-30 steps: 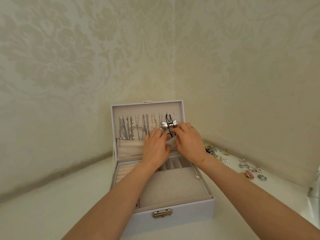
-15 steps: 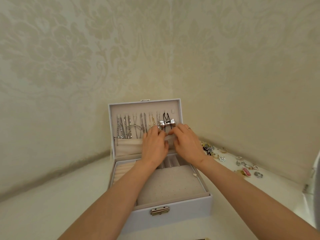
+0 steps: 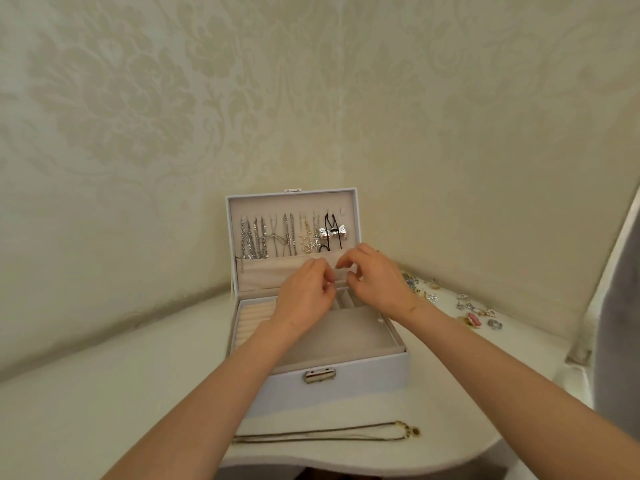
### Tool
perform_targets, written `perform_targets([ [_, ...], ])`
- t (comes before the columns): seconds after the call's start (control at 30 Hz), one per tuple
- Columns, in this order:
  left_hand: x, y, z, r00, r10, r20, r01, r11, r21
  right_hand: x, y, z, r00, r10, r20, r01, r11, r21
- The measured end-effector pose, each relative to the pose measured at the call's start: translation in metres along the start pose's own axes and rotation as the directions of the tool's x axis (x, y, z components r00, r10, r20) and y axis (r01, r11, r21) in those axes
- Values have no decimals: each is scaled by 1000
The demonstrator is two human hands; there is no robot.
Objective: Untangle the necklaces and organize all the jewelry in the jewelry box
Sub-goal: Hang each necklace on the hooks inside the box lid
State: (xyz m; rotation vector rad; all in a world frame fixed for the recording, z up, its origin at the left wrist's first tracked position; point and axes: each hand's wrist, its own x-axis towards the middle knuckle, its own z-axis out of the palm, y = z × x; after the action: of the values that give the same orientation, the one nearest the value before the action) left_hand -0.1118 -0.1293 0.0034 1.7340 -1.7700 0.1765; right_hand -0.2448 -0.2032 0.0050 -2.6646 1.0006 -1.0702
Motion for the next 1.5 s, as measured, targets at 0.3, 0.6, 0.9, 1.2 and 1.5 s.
perform_targets([
  [0.3,-51,26,-38,960,48,277,5,982,-190,-40,-41,-31,974,0,229,-30,991,128],
  [0.6,-92,26,-36,914,145,379,-119,989,-90,-92,-46,-61,842,31,538,-187,953,238],
  [0.9,-117,31,-29,888,213,408,-287,949,129,-119,-35,-57,642,93,761,-118,993,-22],
  [1.2,-131,27,-26,900,243,362,-302,947,114,-119,-37,-50,657,91,749,-133,991,-4],
  [1.5,-131,30,-24,920,283,273,-287,958,-27,-122,-45,-59,621,96,778,-181,983,23],
])
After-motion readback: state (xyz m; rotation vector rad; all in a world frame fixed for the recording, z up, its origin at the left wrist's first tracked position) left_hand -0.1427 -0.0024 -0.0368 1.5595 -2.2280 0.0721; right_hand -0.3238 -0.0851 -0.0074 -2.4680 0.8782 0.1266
